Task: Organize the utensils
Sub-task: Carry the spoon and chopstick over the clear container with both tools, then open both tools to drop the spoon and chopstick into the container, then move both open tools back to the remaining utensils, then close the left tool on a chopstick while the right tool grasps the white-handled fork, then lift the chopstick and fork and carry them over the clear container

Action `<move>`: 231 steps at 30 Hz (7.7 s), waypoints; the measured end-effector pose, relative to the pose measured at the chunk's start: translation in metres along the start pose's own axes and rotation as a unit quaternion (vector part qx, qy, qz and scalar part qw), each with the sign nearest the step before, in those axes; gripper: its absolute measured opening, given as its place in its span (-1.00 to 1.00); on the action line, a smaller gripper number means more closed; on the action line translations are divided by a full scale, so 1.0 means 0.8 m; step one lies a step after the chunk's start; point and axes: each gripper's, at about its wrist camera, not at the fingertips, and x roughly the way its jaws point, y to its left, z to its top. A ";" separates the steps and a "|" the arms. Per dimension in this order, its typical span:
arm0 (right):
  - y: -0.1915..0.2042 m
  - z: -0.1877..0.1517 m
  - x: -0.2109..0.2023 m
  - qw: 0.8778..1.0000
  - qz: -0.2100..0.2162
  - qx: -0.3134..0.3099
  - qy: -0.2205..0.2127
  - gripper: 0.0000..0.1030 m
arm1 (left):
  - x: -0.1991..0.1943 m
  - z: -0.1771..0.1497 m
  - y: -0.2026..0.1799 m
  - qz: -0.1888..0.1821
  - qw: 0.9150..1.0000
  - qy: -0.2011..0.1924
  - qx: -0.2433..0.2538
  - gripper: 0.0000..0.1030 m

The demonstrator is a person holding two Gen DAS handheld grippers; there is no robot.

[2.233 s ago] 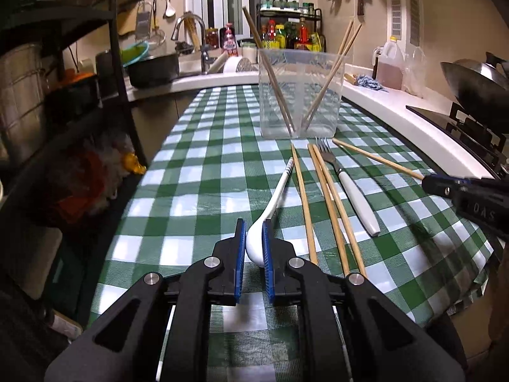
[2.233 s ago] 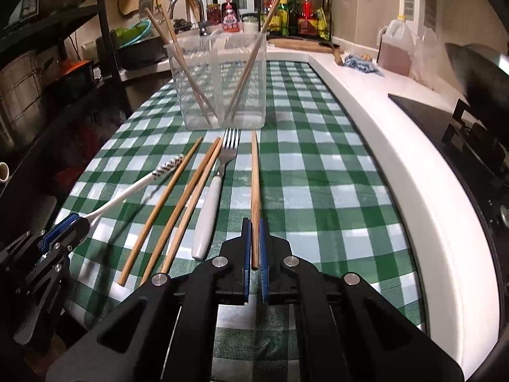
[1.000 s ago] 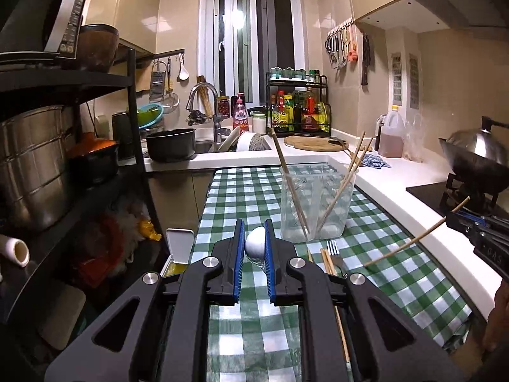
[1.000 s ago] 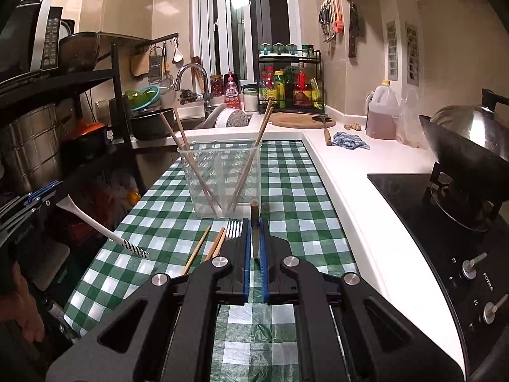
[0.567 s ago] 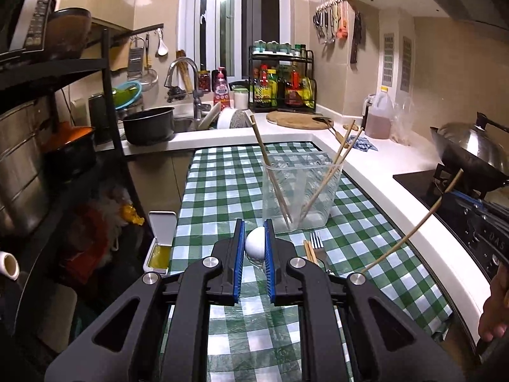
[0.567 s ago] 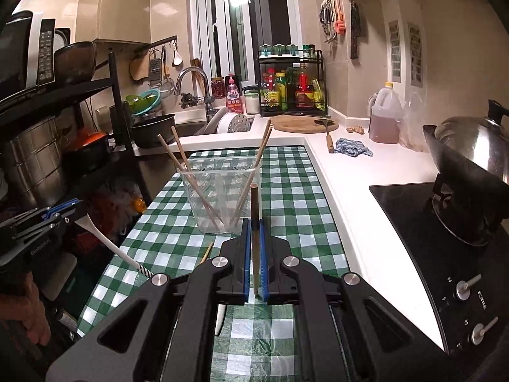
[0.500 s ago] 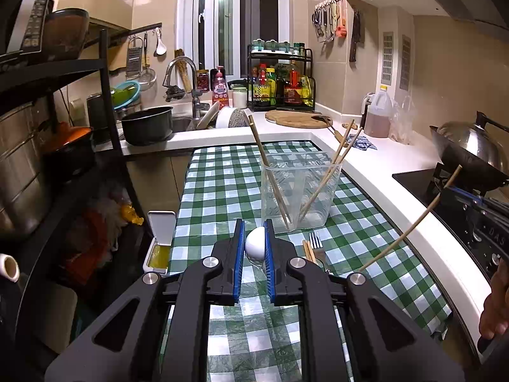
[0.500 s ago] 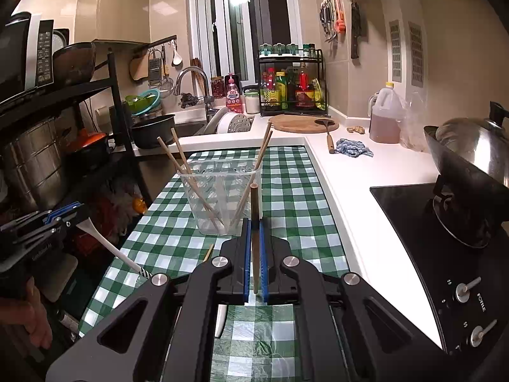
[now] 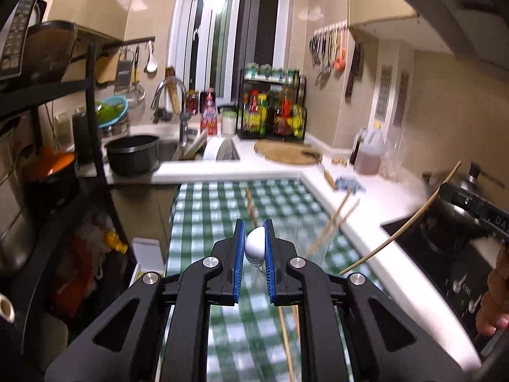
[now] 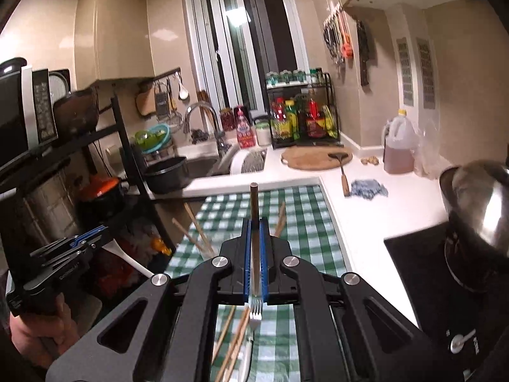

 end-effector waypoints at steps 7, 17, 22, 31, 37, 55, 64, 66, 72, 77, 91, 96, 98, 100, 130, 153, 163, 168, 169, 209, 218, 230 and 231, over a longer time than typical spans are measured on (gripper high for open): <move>0.008 0.045 0.035 1.000 0.015 -0.002 -0.026 -0.90 | 0.040 0.059 -0.008 -0.003 0.999 -0.039 -0.002 -0.77; 0.006 0.031 0.134 1.000 0.012 -0.024 0.016 -0.90 | 0.154 0.037 -0.025 -0.001 0.999 0.022 0.024 -0.77; -0.003 0.002 0.174 0.999 0.008 -0.025 0.046 -0.90 | 0.191 0.011 -0.031 0.003 0.998 0.046 0.041 -0.77; -0.005 -0.028 0.214 0.995 0.000 -0.033 0.093 -0.75 | 0.212 -0.008 -0.035 -0.004 0.997 0.058 0.057 -0.46; -0.003 -0.024 0.200 0.994 -0.031 -0.044 0.091 -0.31 | 0.168 0.010 -0.037 -0.006 0.999 -0.004 0.051 -0.17; 0.007 -0.067 0.024 0.997 -0.043 -0.069 0.009 -0.27 | 0.020 -0.064 -0.018 0.011 0.999 -0.036 0.013 -0.17; -0.005 -0.180 0.019 0.997 -0.024 -0.046 0.051 -0.71 | -0.004 -0.181 -0.016 0.023 0.999 0.042 0.020 -0.29; -0.003 -0.200 0.025 0.997 -0.030 -0.054 0.052 -0.74 | -0.003 -0.199 -0.018 0.023 0.998 0.051 0.020 -0.32; 0.002 -0.238 0.051 0.995 -0.033 -0.065 0.064 -0.74 | 0.001 -0.224 -0.022 0.035 0.998 0.049 0.035 -0.50; 0.004 -0.258 0.069 0.993 -0.019 -0.064 0.097 -0.74 | 0.015 -0.235 -0.011 0.036 0.997 0.072 0.005 -0.67; 0.006 -0.291 0.109 0.981 0.023 -0.042 0.189 -0.64 | 0.052 -0.275 -0.012 -0.051 0.983 0.170 -0.047 -0.73; 0.005 -0.303 0.122 0.974 0.037 -0.028 0.221 -0.55 | 0.067 -0.295 -0.027 -0.071 0.974 0.212 -0.044 -0.73; 0.007 -0.307 0.125 0.973 0.040 -0.029 0.225 -0.51 | 0.068 -0.298 -0.032 -0.074 0.973 0.216 -0.036 -0.73; 0.009 -0.309 0.127 0.972 0.042 -0.031 0.229 -0.49 | 0.068 -0.301 -0.037 -0.074 0.973 0.218 -0.031 -0.73; 0.003 -0.316 0.135 0.965 0.006 -0.043 0.259 -0.66 | 0.075 -0.314 -0.042 -0.002 0.974 0.226 0.009 -0.88; -0.005 -0.322 0.118 0.962 -0.060 -0.031 0.263 -0.64 | 0.075 -0.315 -0.033 0.013 0.975 0.221 0.004 -0.88; -0.006 -0.322 0.118 0.963 -0.060 -0.030 0.263 -0.65 | 0.073 -0.314 -0.033 0.014 0.975 0.220 0.006 -0.88; -0.007 -0.321 0.118 0.962 -0.058 -0.026 0.264 -0.66 | 0.072 -0.314 -0.032 0.014 0.976 0.219 0.005 -0.88; -0.007 -0.320 0.117 0.963 -0.057 -0.023 0.264 -0.66 | 0.072 -0.314 -0.032 0.015 0.976 0.219 0.005 -0.88; 0.003 -0.161 -0.004 0.990 -0.019 -0.061 0.123 -0.67 | -0.064 -0.149 -0.006 -0.027 1.000 -0.007 -0.005 -0.88; 0.014 -0.095 0.011 0.993 0.000 -0.065 0.097 -0.67 | -0.034 -0.072 0.005 -0.049 0.998 0.017 -0.021 -0.88; 0.036 0.026 0.061 0.996 0.023 -0.067 0.045 -0.68 | 0.007 0.040 0.001 -0.066 0.997 -0.019 -0.018 -0.88; 0.036 0.034 0.067 0.997 0.026 -0.065 0.041 -0.68 | 0.011 0.051 0.000 -0.068 0.997 -0.025 -0.017 -0.88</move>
